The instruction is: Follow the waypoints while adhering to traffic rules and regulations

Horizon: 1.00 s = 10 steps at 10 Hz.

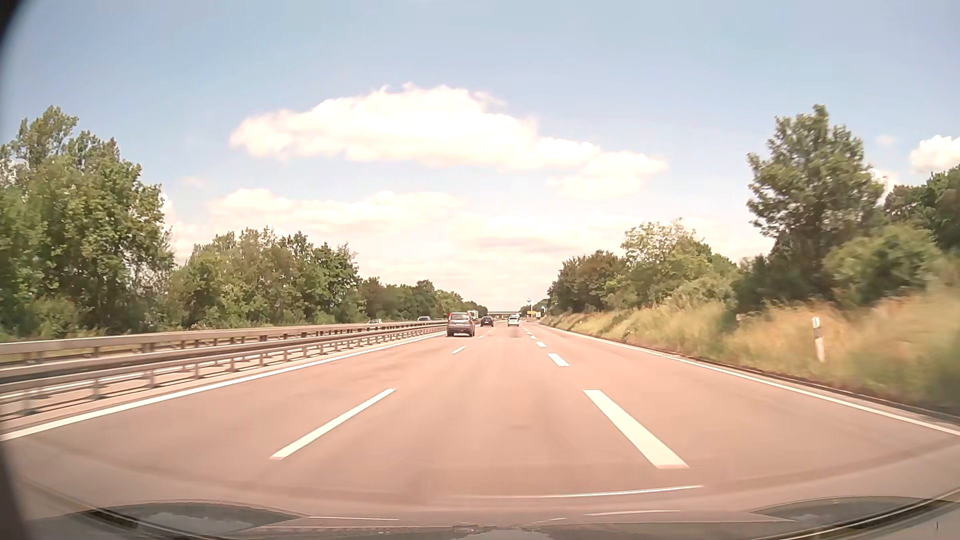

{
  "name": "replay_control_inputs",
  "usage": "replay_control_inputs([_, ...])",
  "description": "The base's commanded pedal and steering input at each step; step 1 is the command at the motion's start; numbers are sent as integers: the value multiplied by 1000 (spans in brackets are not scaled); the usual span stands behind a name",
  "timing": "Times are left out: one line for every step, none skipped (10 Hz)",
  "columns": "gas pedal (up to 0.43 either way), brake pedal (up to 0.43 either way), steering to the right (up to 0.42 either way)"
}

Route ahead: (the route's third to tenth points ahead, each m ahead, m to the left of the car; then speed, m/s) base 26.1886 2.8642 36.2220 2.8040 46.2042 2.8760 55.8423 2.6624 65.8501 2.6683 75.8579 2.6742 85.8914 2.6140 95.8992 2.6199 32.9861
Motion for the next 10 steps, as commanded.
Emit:
replay_control_inputs([331,12,-2])
replay_control_inputs([331,12,-2])
replay_control_inputs([331,12,-2])
replay_control_inputs([331,12,-2])
replay_control_inputs([331,12,-2])
replay_control_inputs([339,12,-2])
replay_control_inputs([339,12,-2])
replay_control_inputs([339,12,-2])
replay_control_inputs([339,12,-2])
replay_control_inputs([339,12,-2])
